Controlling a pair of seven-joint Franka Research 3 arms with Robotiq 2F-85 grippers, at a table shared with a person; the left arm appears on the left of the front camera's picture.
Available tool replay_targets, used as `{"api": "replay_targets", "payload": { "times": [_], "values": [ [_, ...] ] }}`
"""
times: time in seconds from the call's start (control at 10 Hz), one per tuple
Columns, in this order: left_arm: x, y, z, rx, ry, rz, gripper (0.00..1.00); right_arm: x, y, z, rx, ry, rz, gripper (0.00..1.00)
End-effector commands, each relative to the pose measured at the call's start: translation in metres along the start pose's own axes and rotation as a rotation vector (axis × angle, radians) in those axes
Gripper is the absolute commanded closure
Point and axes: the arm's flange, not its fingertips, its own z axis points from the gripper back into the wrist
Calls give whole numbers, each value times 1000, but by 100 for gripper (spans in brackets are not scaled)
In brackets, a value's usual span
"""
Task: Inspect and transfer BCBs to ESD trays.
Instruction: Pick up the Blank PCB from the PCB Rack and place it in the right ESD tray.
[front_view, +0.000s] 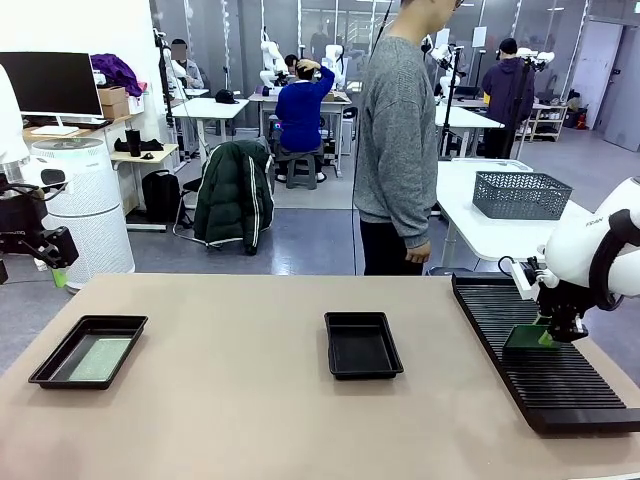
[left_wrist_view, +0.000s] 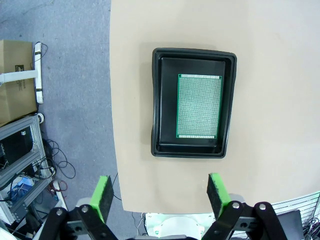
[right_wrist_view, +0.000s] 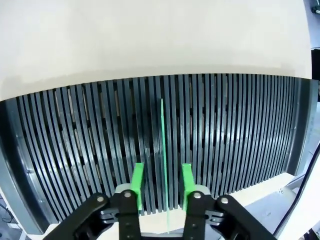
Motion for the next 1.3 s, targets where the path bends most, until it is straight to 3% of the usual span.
{"api": "replay_targets", "payload": {
  "times": [0.0,0.4,1.2],
  "values": [
    [0,0,-1,-15,0,4,0,1,10,-6,-27,30,-14,76],
    [0,0,-1,-15,0,4,0,1,8,-6,-18,28,-18,100],
    [0,0,-1,-15,0,4,0,0,-1,0,-3,4,5,98]
  ]
}}
